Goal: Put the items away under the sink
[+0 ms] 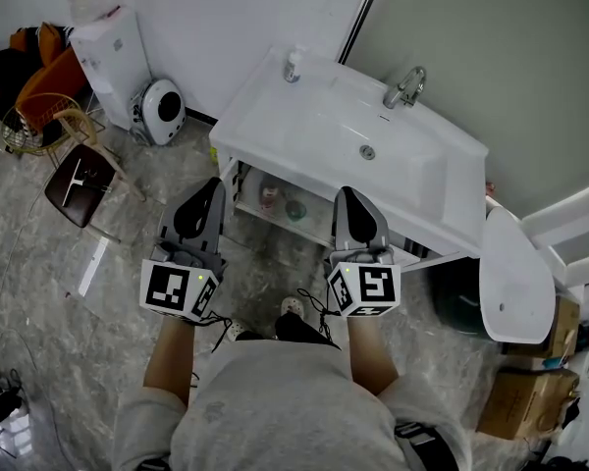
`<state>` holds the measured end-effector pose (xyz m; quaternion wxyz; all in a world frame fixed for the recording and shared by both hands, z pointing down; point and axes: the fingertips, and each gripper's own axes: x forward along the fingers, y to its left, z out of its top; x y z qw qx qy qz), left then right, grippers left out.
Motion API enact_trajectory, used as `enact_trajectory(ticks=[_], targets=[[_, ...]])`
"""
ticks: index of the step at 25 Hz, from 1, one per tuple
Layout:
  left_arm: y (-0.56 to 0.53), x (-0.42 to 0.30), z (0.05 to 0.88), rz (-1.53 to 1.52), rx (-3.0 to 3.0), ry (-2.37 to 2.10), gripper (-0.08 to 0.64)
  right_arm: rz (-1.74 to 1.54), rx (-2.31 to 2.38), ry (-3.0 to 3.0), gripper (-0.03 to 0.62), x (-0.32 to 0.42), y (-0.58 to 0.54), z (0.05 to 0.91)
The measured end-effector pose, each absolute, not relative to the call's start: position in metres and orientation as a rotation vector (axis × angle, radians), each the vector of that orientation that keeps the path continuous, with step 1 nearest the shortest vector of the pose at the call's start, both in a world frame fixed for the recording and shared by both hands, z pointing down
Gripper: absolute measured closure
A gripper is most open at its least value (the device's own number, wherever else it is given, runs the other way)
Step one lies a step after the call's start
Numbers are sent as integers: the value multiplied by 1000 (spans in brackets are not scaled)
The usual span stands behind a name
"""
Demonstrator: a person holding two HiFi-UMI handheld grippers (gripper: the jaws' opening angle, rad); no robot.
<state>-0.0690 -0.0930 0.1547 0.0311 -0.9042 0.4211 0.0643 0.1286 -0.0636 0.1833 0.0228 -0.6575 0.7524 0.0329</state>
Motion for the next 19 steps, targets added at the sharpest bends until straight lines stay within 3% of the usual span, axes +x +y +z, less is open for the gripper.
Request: enact_trajectory(ticks=[19], targets=[[-85,-78,157,209,-2800,1295,552,111,-2024,2338,581,113,-58,183]])
